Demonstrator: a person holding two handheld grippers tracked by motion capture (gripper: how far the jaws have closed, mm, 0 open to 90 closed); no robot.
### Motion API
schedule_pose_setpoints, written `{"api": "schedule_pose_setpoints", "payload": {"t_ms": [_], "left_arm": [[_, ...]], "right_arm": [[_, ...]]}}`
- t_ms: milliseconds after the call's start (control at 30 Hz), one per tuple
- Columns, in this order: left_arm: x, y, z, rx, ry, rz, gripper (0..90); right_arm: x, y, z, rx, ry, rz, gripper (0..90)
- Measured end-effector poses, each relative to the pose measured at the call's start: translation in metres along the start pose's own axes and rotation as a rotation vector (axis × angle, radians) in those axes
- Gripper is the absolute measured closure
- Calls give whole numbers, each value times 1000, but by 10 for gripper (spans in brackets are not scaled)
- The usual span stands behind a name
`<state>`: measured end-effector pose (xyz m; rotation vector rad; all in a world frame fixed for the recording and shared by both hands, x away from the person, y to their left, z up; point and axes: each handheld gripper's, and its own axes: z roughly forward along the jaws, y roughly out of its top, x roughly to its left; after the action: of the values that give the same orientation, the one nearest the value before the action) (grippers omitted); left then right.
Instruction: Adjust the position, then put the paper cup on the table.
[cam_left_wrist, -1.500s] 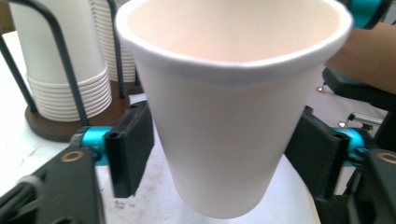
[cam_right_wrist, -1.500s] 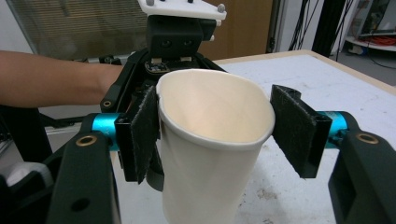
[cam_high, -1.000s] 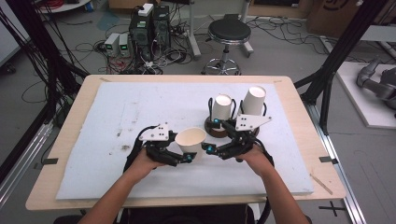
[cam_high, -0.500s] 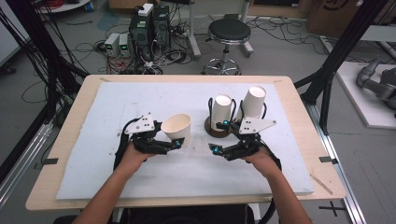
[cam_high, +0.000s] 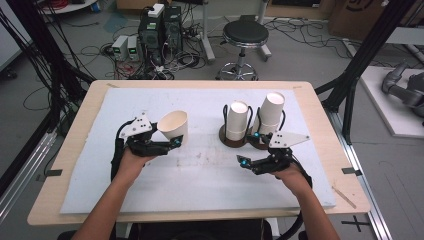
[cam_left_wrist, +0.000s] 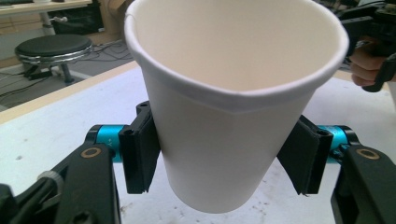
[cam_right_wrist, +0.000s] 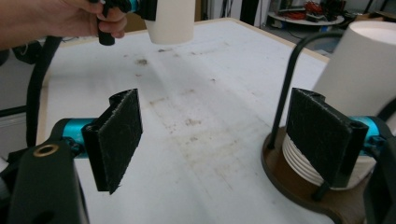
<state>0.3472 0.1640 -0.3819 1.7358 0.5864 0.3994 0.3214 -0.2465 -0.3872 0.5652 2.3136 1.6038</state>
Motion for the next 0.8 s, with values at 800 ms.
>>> {"api": "schedule_pose_setpoints", "payload": {"t_ms": [800], "left_arm": [[20,-7,-23,-21,108,-32,363]], "right_arm": [[-8,-3,-3,-17,-26,25,194]]}}
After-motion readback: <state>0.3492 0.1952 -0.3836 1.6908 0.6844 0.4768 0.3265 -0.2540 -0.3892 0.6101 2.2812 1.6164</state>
